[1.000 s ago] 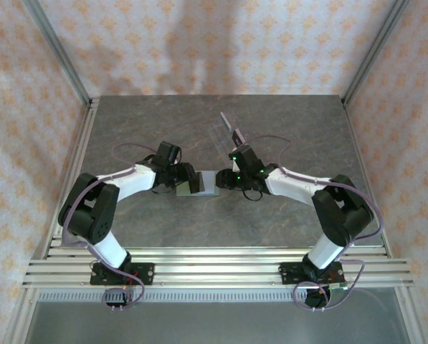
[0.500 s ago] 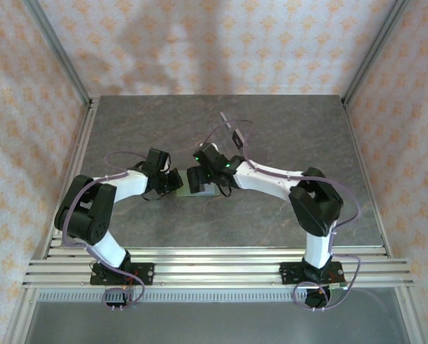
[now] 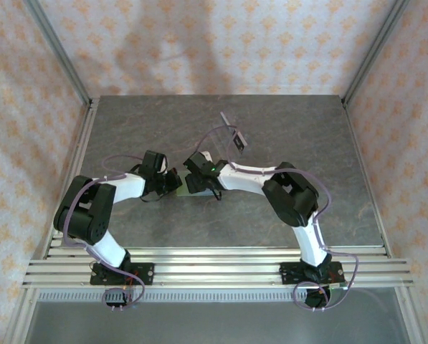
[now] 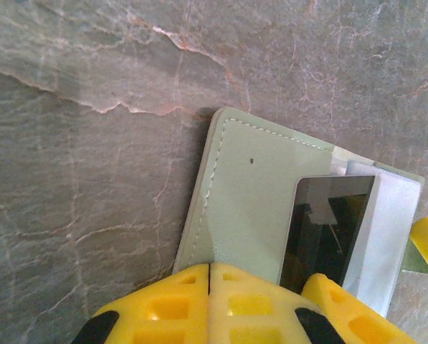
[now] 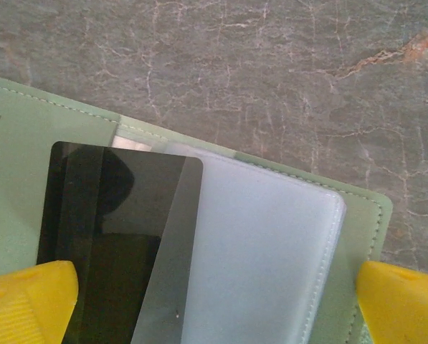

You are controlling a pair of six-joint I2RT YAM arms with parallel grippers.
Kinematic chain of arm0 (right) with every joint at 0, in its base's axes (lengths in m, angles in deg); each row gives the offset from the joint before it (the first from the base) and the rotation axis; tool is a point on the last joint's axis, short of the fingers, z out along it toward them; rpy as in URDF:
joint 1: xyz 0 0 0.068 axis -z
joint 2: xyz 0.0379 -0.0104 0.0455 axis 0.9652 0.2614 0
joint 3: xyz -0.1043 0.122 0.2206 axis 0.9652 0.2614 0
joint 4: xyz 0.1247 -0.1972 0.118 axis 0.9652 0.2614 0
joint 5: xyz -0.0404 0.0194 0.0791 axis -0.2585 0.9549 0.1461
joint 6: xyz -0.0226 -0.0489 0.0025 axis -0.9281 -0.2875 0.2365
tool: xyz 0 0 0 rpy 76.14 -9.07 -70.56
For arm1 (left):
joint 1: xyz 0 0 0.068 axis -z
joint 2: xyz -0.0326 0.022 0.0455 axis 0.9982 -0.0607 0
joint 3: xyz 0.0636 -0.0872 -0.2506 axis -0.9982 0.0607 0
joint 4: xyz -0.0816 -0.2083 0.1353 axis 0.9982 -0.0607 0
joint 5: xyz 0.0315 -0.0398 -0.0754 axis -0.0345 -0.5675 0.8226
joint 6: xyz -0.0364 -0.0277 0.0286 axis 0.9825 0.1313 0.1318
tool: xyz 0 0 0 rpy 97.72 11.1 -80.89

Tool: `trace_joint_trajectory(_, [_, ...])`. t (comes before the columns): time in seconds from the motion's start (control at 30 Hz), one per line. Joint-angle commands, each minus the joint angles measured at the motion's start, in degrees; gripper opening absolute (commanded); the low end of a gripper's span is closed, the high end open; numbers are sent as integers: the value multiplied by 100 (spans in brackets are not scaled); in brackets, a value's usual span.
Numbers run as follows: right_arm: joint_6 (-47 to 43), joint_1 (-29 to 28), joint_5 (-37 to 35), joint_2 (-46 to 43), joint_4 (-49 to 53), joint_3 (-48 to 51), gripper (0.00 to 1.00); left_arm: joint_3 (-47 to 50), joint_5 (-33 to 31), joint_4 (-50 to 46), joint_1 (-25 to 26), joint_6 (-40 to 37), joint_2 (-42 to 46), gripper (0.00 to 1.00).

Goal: Put the credit cards into the card holder

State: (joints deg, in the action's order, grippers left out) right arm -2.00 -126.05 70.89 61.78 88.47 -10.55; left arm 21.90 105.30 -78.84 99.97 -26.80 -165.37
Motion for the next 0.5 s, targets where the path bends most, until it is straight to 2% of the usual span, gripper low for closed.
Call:
trace_joint_trajectory(0.0, [187,-45,-702,40,87,-51,99,194,-137,-181,-35,71,-114,2])
trace_joint_trajectory(0.23, [513,-68,-867,-162,83,206,99,744,-23,391,-6,525,173,0])
trace_joint_trajectory(0.37, [651,-69,-1035,-278,113,287,99,863,-37,371,99,519,186,0])
trace_joint_trajectory(0.47, [614,-74,-643,-410,60,305,99,963,28,458,213,608,229,0])
